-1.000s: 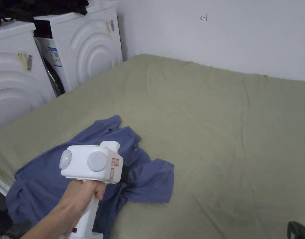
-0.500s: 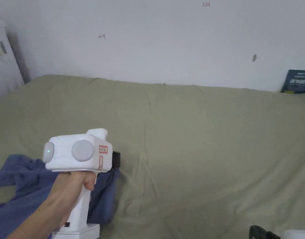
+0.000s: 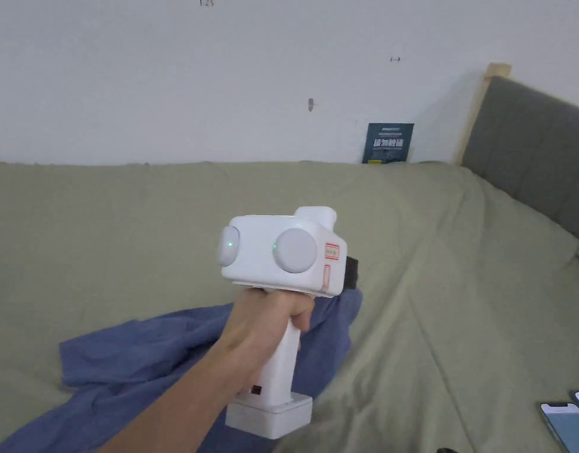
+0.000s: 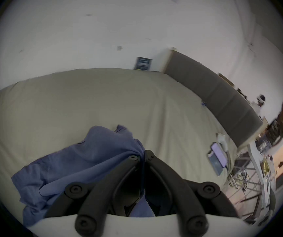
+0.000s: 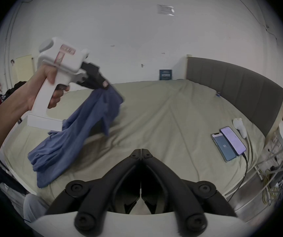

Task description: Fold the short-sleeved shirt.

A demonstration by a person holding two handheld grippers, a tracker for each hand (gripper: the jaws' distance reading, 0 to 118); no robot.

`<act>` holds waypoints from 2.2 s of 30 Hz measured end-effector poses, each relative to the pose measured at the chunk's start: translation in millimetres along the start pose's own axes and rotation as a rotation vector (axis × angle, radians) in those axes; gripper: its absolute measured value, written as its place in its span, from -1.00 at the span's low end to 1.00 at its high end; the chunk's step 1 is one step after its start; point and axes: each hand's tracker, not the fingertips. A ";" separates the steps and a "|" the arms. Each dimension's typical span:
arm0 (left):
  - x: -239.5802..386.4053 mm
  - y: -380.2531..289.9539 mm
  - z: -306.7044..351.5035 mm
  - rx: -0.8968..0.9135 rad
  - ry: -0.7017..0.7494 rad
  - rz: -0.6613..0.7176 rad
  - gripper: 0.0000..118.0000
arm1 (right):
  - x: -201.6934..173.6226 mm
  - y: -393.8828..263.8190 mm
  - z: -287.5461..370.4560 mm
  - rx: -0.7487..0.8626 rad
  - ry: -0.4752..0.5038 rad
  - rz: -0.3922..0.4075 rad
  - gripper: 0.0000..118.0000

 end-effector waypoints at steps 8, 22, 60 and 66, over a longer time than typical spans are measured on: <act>9.5 -81.3 -66.2 -0.210 -0.018 0.037 -1.00 | 8.1 -12.5 -13.3 -0.036 -0.002 -0.015 -0.99; -27.7 -122.0 -48.9 -0.257 0.089 0.113 0.93 | -3.0 -15.6 -21.8 -0.060 0.029 -0.007 -0.99; -210.8 -276.4 293.2 0.068 0.583 0.368 -0.79 | -60.0 0.2 6.5 0.005 0.153 0.159 -0.99; -291.8 -228.6 213.6 -0.142 0.603 0.395 0.90 | -62.3 -1.3 -17.8 -0.039 0.151 0.156 -0.99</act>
